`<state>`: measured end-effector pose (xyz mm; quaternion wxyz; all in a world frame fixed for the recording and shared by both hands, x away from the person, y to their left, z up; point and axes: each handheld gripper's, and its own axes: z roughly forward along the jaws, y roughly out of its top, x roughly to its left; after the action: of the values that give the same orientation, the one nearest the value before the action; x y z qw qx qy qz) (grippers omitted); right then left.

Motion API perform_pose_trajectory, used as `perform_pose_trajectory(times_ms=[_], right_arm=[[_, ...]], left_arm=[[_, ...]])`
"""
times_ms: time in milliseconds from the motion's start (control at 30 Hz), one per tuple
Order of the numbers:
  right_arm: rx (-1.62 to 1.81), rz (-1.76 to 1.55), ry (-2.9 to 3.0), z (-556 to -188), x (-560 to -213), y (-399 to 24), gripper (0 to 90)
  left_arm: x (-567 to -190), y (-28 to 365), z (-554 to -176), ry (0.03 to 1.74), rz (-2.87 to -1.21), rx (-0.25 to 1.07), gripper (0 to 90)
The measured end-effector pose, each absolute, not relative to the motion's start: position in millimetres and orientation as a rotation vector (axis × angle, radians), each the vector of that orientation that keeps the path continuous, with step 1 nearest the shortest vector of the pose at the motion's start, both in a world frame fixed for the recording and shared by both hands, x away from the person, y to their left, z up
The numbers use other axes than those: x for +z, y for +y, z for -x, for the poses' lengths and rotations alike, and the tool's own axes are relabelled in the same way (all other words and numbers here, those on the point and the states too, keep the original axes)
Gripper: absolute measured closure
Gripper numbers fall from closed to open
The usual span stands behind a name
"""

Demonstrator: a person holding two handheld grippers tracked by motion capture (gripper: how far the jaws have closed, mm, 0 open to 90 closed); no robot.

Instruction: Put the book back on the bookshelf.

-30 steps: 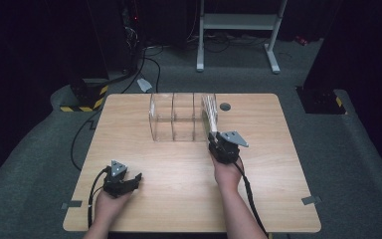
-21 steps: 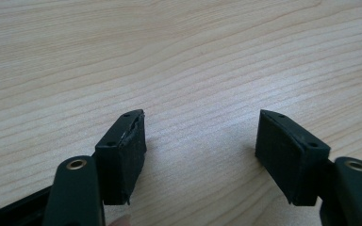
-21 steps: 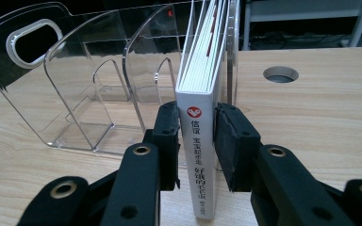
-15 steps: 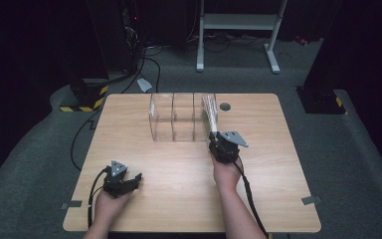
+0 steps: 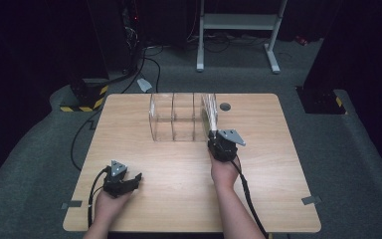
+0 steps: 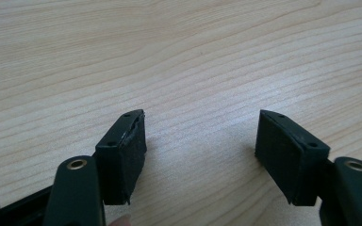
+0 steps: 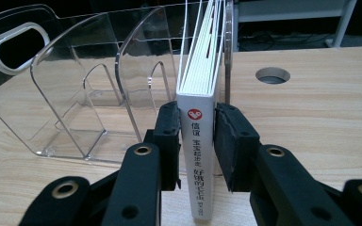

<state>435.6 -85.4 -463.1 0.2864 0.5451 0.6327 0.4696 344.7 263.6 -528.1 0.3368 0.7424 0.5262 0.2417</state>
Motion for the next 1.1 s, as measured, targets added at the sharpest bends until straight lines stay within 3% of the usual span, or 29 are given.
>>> perform_pose_trajectory(times_ms=[700, 967, 1100], right_arm=[[1.26, -1.443, 1.694, -439.6, -462.2, -84.1, 66.8], [1.294, -1.364, 1.789, -426.1, -460.8, -89.7, 44.6], [1.246, -1.32, 1.856, -415.3, -469.3, -100.9, 38.6]], left_arm=[[-528.1, 263.8, -344.9, 1.368, -1.937, 0.631, 34.0], [-528.1, 263.8, -345.0, 1.368, -1.938, 0.63, 33.9], [-528.1, 263.8, -345.0, 1.368, -1.938, 0.63, 34.0]])
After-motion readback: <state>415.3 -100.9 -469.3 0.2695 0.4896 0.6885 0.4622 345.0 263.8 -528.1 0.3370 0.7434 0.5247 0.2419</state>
